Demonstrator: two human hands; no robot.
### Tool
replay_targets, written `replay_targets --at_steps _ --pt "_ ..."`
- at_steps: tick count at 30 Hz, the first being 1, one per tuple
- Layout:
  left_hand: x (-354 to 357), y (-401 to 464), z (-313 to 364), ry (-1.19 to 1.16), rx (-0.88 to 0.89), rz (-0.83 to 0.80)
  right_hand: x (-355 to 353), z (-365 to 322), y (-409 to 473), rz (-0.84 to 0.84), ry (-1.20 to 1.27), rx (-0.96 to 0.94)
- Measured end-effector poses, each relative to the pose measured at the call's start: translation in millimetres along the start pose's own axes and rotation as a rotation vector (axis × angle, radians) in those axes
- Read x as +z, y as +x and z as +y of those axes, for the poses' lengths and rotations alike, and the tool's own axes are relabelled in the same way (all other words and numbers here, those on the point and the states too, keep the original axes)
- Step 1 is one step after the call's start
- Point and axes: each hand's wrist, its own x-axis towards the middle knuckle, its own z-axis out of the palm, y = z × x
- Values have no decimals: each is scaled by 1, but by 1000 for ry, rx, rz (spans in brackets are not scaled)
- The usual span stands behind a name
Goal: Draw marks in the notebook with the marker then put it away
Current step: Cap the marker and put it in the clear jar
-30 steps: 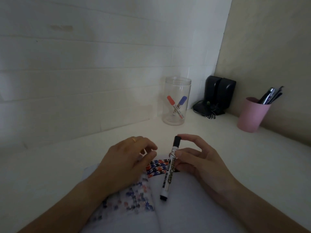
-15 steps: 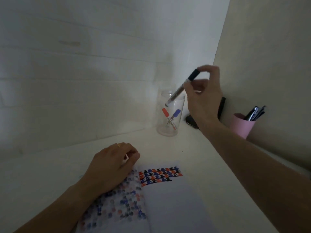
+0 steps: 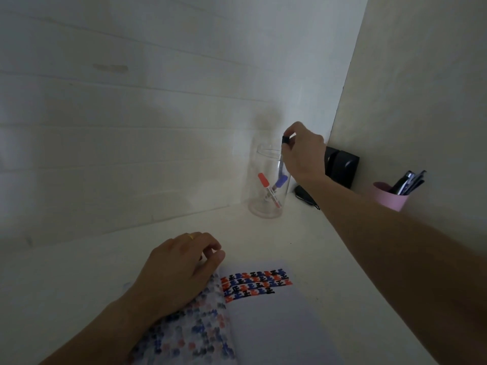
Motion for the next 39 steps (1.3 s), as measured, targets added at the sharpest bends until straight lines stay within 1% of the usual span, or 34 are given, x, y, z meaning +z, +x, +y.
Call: replay_targets --at_steps 5,8,12,16,20,24,28,31,34,39 --pt "-1 0 0 -5 6 2 1 3 -5 -37 -91 -12" --pt "-1 1 1 -11 -1 -5 -4 2 -4 -57 -104 -9" --pt "-2 0 1 -12 -1 -5 -21 -4 -17 -56 -76 -67" --pt "-2 0 2 -21 12 -24 -44 -8 -63 -103 -16 -140" --pt "-6 -1 6 -21 54 -44 -66 -9 -136 -218 35 -104" --pt "-9 -3 14 -38 88 -85 -77 -11 -194 -415 -10 -61" --pt "-8 -7 19 -31 93 -107 -78 -3 -222 -556 -33 -59" --pt "-3 -8 18 -19 111 -146 -77 5 -229 -658 -71 -98" --pt "-1 -7 15 -4 129 -170 -76 10 -229 -676 -94 -132" --pt "-4 -7 17 3 132 -184 -79 8 -227 -668 -76 -122"
